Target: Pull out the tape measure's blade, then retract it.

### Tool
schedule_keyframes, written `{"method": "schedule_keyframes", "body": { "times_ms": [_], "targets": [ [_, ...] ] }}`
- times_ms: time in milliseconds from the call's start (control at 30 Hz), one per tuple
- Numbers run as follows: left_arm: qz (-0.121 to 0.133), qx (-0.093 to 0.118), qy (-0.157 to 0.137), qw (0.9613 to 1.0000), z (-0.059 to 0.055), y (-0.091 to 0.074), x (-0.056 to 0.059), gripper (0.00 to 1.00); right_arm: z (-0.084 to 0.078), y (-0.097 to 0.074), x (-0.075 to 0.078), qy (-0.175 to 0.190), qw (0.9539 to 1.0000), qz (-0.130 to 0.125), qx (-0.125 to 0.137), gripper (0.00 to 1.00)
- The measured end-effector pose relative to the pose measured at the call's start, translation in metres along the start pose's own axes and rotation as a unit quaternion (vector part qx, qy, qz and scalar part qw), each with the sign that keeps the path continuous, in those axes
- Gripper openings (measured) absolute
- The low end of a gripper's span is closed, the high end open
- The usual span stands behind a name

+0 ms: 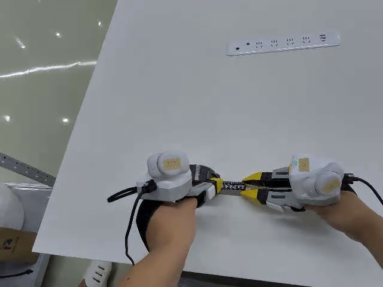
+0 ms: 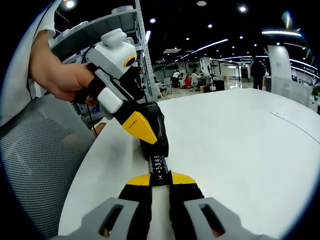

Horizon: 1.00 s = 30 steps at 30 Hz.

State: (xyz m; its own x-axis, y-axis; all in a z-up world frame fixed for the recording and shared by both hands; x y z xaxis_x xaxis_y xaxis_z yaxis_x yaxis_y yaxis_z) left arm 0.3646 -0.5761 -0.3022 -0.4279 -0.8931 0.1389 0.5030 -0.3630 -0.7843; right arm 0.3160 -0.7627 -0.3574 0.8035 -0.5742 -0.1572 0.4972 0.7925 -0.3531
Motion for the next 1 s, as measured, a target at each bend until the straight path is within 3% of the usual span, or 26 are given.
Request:
{"method": "schedule_keyframes", "body": {
  "times_ms": [533, 767, 1000],
  "targets": [
    [-0.002, 0.001, -0.006, 1.0000, 0.0007, -0.0006, -0.0003, 0.58, 0.0041, 0.0080, 0.0032, 0.007, 0.9998, 0.017, 0.006, 0.09],
    [-0.002, 0.001, -0.019, 0.9998, 0.0033, 0.0000, -0.0017, 0.60, 0.0063, 0.0090, 0.0005, -0.014, 0.9999, 0.007, -0.008, 0.10],
    [0.010, 0.000, -0.011, 0.9999, 0.0058, 0.0011, 0.0007, 0.60, 0.0052, 0.0097, 0.0002, -0.015, 0.9999, -0.001, -0.006, 0.10]
  ]
}}
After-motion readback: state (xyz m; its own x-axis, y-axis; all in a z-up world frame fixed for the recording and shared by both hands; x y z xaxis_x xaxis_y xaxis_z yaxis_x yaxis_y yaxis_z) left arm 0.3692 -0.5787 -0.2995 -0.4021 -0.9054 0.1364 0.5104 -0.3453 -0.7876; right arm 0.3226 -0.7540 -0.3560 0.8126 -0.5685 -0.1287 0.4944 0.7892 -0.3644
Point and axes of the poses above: the centre of the closed fingertips' face, and the gripper's own axes: y roughly forward along the fingers, x roughly to its right, z roughly out of its top, the point moved 10 cm from there along -y, roughly backward along the fingers, and after that the axes turned 3 degrees about x, right-handed, at the moved point
